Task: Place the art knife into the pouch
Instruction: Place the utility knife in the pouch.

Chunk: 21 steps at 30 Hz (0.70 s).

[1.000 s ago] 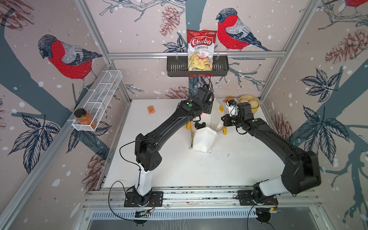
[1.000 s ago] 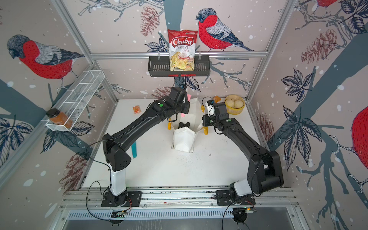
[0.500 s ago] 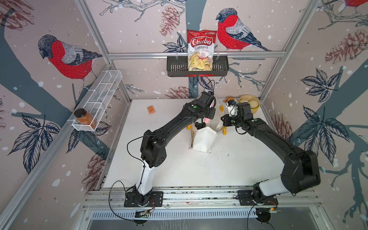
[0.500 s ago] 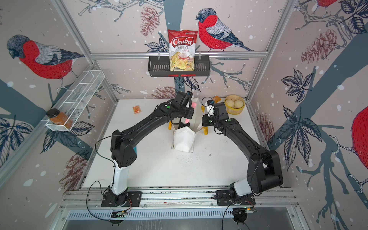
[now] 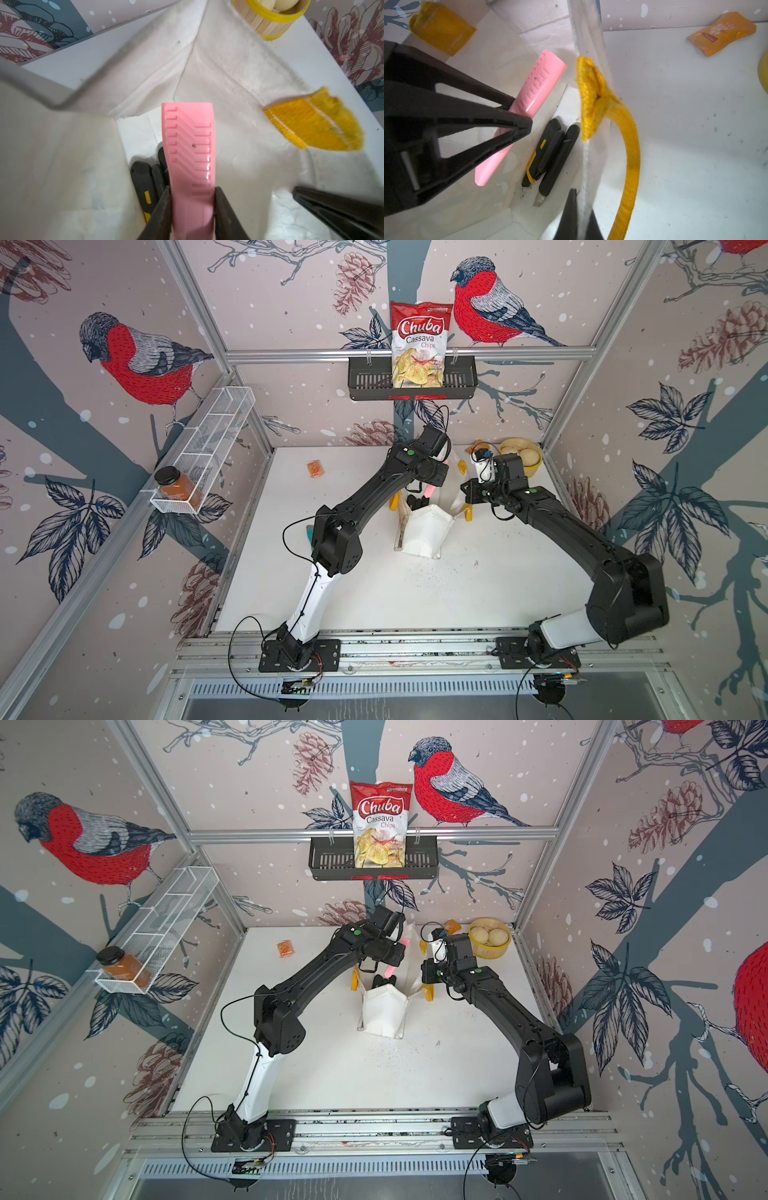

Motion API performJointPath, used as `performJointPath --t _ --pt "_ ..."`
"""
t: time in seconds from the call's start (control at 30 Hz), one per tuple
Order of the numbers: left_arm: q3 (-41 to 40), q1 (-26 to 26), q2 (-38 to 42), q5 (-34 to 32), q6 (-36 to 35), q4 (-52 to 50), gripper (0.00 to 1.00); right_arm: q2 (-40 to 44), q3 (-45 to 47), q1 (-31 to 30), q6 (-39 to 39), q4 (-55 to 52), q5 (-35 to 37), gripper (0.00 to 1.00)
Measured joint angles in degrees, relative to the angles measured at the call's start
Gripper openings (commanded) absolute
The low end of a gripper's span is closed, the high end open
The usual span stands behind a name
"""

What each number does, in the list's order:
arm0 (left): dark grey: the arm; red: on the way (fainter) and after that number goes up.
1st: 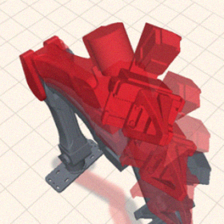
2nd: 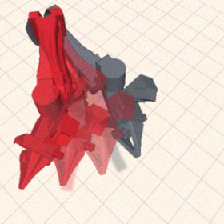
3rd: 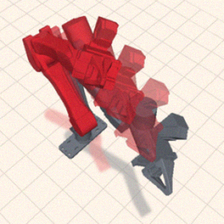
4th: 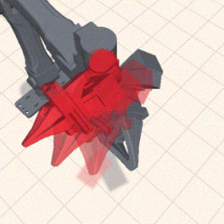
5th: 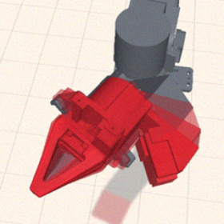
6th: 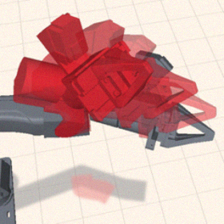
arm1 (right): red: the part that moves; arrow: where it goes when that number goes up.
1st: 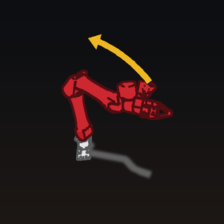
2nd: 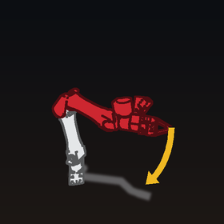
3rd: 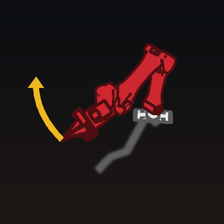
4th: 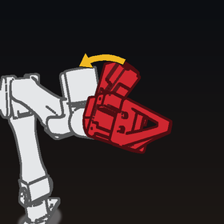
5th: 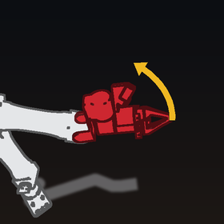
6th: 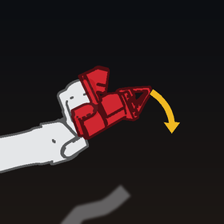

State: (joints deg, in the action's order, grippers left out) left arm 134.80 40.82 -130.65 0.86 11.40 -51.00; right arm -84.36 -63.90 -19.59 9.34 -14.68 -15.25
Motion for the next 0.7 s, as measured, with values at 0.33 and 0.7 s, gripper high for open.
performJointPath --t 0.33,0.7 --pt "5.6 -1.6 -6.5 -1.0 -2.4 -4.9 0.32 0.0 -0.3 0.0 0.0 -0.4 0.0 0.0" --pt "3.2 -1.2 -8.0 -4.1 -2.8 -5.2 0.28 -0.1 -0.3 -0.3 0.0 -0.4 0.0 0.0"
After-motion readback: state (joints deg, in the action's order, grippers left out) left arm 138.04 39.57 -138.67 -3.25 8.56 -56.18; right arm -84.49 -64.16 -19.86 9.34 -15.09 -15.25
